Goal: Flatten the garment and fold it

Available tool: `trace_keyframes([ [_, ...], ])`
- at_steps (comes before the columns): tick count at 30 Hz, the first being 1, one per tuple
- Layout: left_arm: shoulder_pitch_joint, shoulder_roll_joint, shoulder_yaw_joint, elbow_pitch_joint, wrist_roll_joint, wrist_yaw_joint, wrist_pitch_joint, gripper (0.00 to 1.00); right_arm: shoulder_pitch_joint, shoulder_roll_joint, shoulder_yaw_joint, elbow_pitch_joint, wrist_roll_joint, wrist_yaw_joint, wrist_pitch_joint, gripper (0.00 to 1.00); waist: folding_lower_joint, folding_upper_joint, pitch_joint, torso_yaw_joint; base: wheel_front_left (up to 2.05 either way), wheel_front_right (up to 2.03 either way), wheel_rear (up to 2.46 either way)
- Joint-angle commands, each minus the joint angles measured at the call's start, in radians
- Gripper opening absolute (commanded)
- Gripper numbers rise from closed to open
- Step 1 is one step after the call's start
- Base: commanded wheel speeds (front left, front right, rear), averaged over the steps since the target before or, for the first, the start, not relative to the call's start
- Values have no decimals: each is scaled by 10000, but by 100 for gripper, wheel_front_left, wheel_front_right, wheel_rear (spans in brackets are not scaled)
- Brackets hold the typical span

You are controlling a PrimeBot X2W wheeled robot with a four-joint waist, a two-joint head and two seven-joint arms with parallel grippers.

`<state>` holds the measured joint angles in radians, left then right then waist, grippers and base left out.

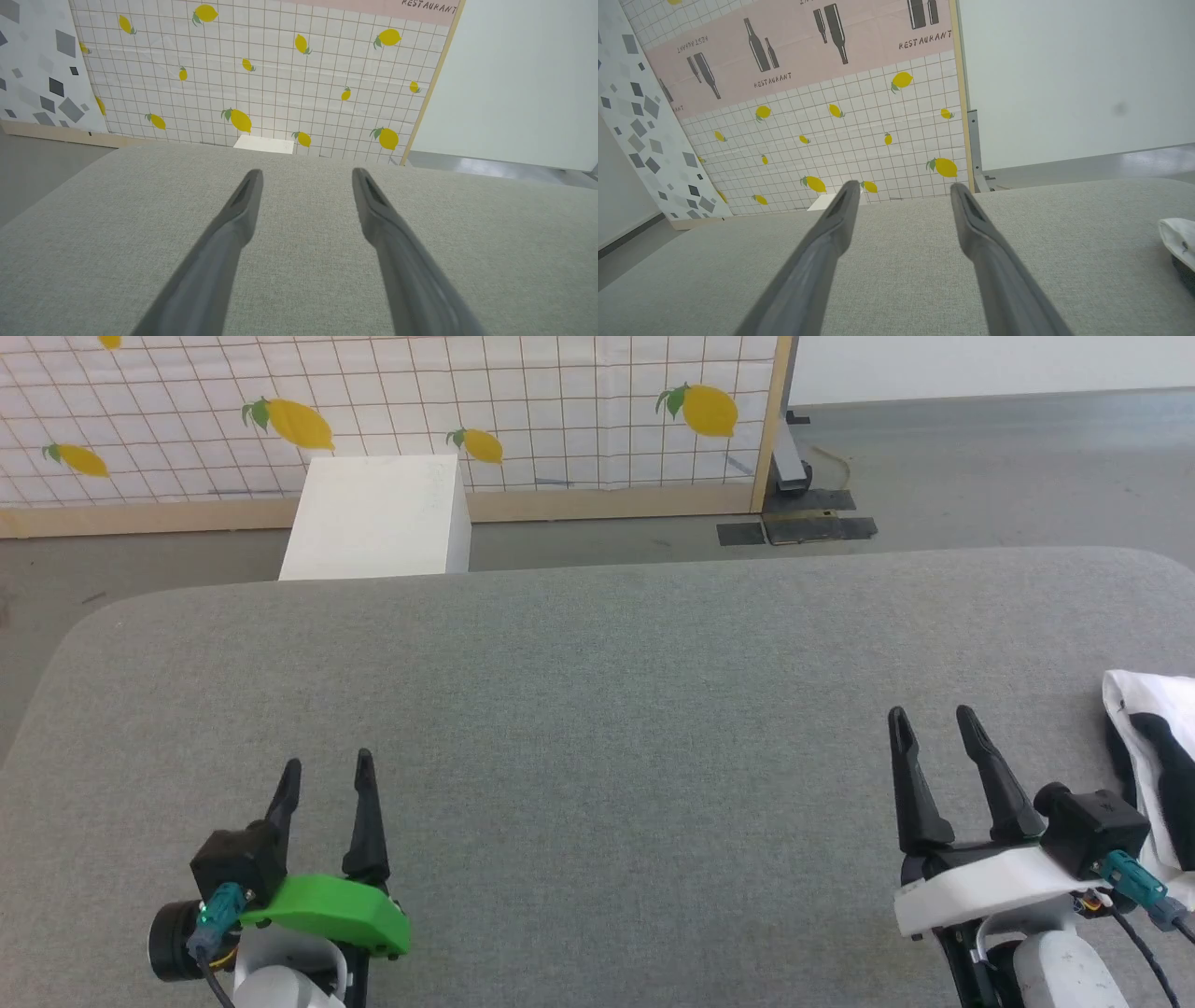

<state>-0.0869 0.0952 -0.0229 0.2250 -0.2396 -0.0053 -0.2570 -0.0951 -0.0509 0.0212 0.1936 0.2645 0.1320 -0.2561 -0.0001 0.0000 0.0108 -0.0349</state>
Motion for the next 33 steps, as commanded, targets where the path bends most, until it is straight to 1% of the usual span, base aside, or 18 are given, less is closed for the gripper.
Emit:
trace_keyframes([
  [1,121,-40,12,96,-115,-103,-47,100,140,6,11,7,73,-13,-55,100,1,0,19,7,0,0,0],
  [5,1,-38,-27,381,-74,-223,-47,100,180,6,-11,34,113,-13,-56,100,1,0,60,22,0,0,0],
  [13,-174,1,-31,681,95,-226,-47,100,163,6,-53,132,153,-13,-56,100,1,0,112,8,0,0,0],
  [14,-35,-18,-36,654,68,-201,7,0,85,0,-39,118,93,0,5,0,1,0,111,7,0,0,0],
  [33,79,-70,-8,308,343,-171,311,0,187,1,-51,-124,-230,-2,308,0,1,0,86,48,0,0,0],
])
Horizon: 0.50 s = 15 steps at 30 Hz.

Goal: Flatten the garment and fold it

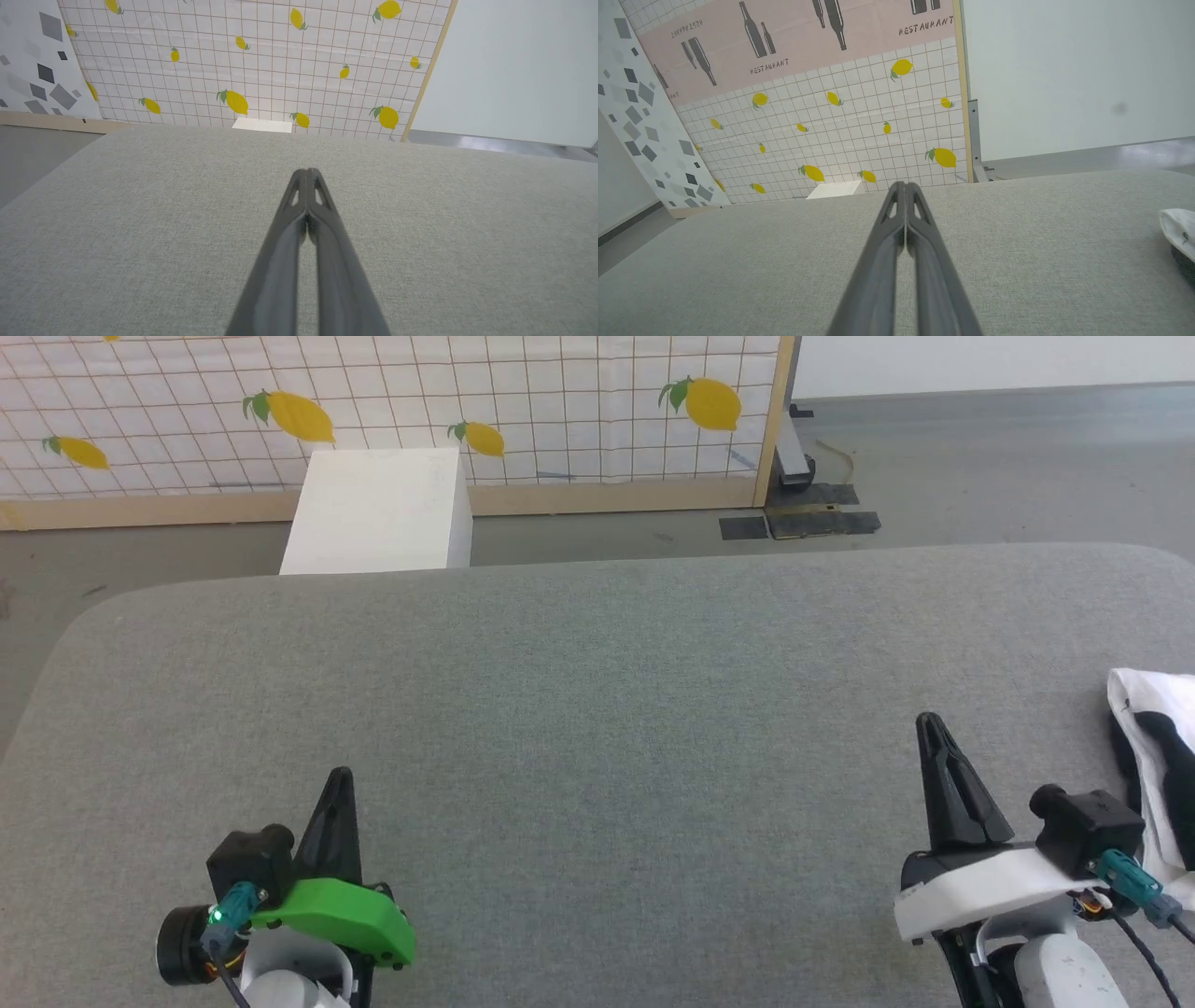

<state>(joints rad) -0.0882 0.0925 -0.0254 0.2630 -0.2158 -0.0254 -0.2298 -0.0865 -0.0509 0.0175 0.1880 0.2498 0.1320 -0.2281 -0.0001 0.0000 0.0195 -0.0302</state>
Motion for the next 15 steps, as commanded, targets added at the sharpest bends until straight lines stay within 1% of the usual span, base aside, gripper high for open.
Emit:
trace_keyframes([
  [1,99,-47,19,-97,125,32,61,0,110,1,-16,-86,-107,-2,51,0,1,0,-3,4,0,0,0],
  [15,204,-98,51,-437,398,62,361,0,211,2,-37,-327,-427,-3,350,0,1,0,-29,44,0,0,0],
])
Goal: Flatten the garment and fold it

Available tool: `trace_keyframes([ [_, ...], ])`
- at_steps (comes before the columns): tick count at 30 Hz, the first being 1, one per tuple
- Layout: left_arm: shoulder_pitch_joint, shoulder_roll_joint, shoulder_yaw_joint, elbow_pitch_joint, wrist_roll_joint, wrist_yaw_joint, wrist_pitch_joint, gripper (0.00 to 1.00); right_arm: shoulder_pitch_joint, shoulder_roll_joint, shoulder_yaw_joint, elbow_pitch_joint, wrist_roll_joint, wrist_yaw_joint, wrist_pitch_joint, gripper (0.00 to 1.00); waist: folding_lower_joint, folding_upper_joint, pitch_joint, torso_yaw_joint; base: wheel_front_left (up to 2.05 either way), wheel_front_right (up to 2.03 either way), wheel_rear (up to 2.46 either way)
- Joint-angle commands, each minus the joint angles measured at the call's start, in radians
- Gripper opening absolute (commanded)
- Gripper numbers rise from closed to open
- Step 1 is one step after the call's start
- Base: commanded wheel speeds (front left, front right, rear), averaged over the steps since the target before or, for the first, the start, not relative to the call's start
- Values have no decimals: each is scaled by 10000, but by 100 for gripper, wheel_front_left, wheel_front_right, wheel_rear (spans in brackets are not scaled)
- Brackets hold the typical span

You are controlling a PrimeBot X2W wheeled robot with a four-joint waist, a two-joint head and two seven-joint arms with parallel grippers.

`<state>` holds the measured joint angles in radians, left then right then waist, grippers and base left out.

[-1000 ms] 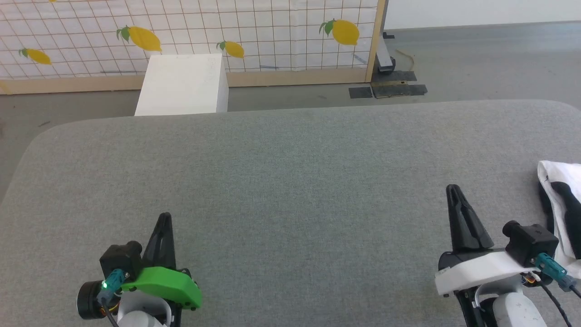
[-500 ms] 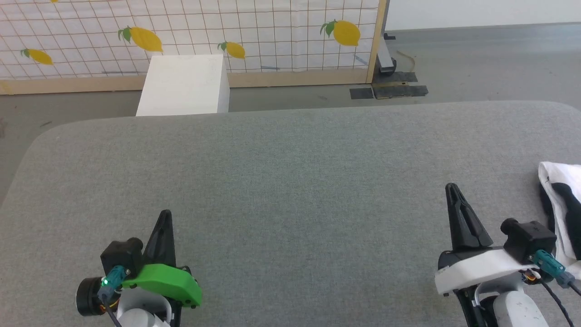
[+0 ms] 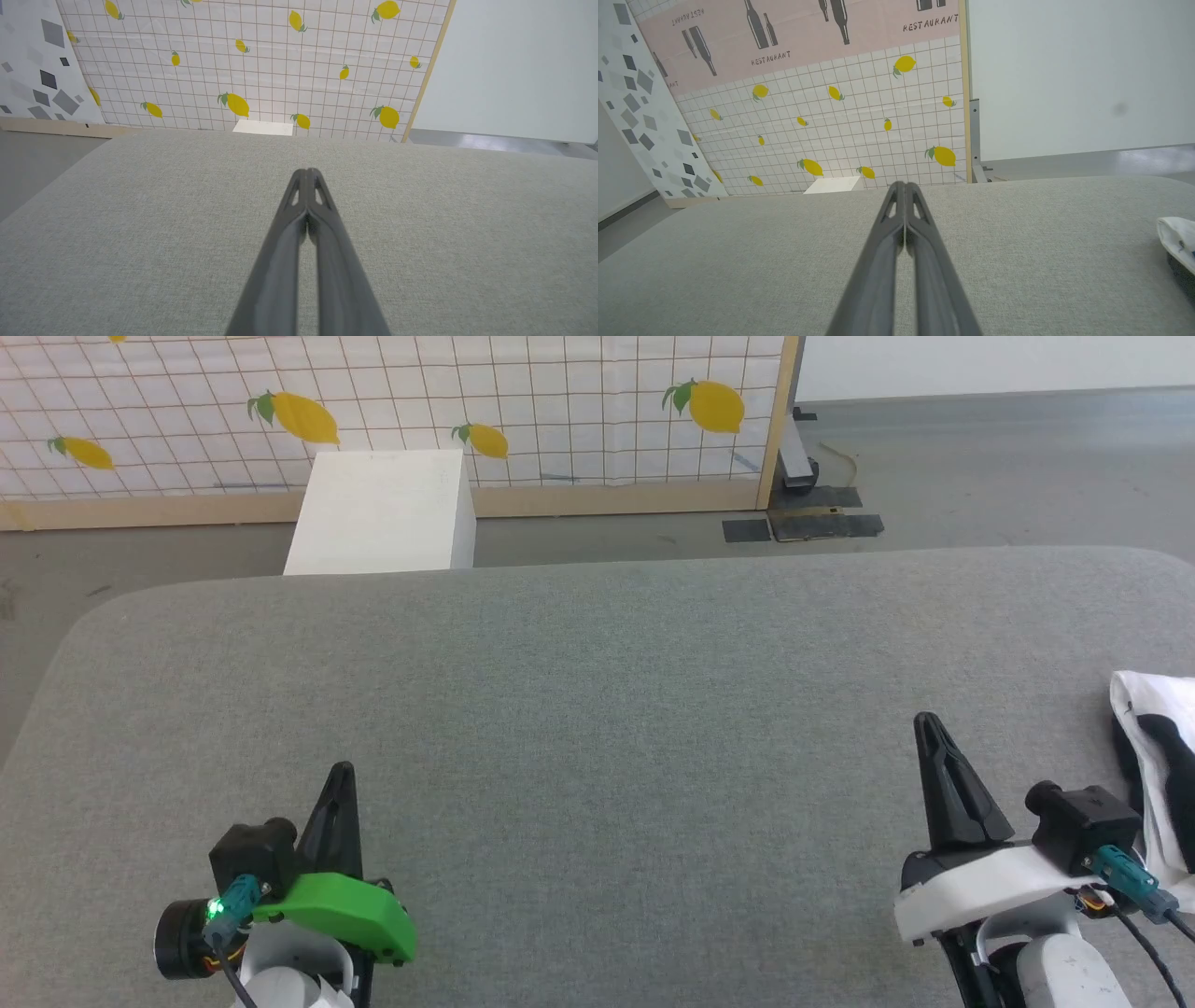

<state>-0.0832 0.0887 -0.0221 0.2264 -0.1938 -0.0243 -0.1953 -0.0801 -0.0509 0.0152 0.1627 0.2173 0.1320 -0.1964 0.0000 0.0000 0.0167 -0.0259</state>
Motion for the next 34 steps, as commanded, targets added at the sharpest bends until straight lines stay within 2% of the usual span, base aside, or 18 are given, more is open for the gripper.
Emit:
trace_keyframes([
  [1,162,-63,20,-96,198,53,38,0,154,2,-16,-92,-127,-3,56,0,0,0,-2,4,0,0,0],
  [34,396,-175,91,-852,805,119,707,0,380,4,-63,-628,-841,-7,722,0,0,0,-60,93,0,0,0],
])
